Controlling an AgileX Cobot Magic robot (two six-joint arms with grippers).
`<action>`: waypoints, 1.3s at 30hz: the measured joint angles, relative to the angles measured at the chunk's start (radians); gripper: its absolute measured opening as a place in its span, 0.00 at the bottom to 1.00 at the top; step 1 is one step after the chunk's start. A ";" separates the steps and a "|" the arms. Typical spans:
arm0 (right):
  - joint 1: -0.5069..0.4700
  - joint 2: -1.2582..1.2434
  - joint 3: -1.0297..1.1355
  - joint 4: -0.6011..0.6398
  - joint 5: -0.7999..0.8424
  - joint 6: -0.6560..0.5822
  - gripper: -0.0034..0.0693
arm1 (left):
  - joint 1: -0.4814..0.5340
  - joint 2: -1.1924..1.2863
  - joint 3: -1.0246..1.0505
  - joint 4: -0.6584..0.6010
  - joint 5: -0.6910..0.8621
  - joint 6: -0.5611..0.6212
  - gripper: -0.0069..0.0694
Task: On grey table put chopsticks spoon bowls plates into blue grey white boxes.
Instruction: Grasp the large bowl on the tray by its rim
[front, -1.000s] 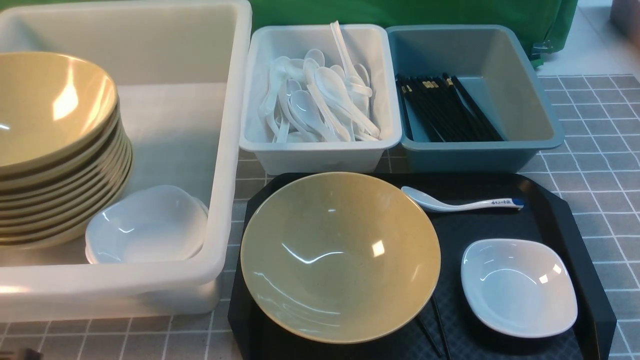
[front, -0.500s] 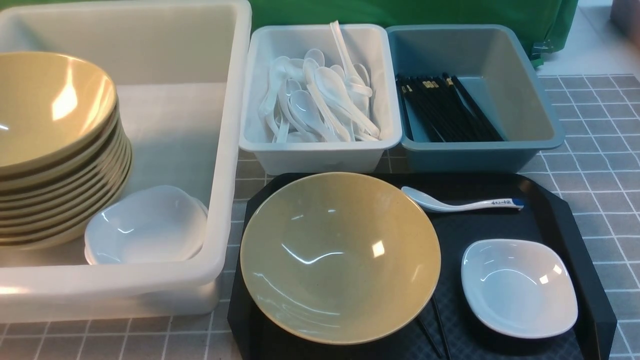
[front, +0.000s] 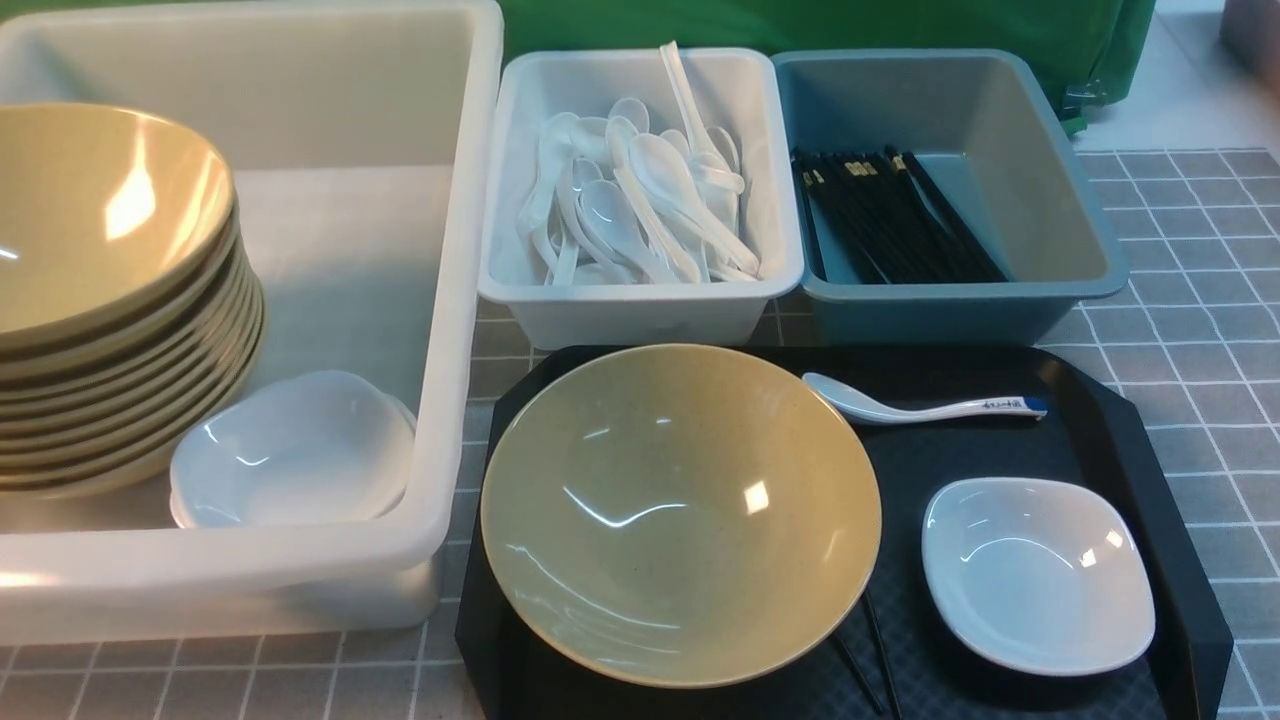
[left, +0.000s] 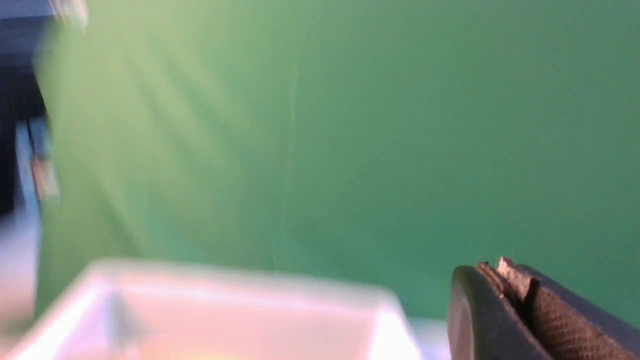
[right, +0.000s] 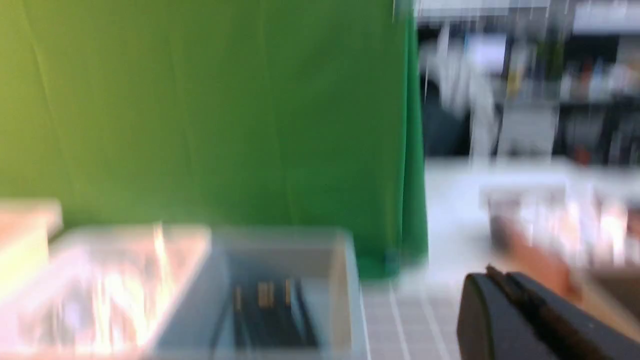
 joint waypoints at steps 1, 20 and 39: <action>0.000 0.009 -0.002 0.000 0.011 -0.004 0.09 | -0.009 0.011 -0.019 -0.003 0.022 0.011 0.08; 0.123 0.123 0.205 0.211 0.262 -0.410 0.09 | -0.672 0.909 -0.372 -0.208 0.512 0.383 0.08; 0.151 0.123 0.216 0.223 0.176 -0.419 0.09 | -0.720 1.078 -0.694 -0.301 0.711 0.464 0.30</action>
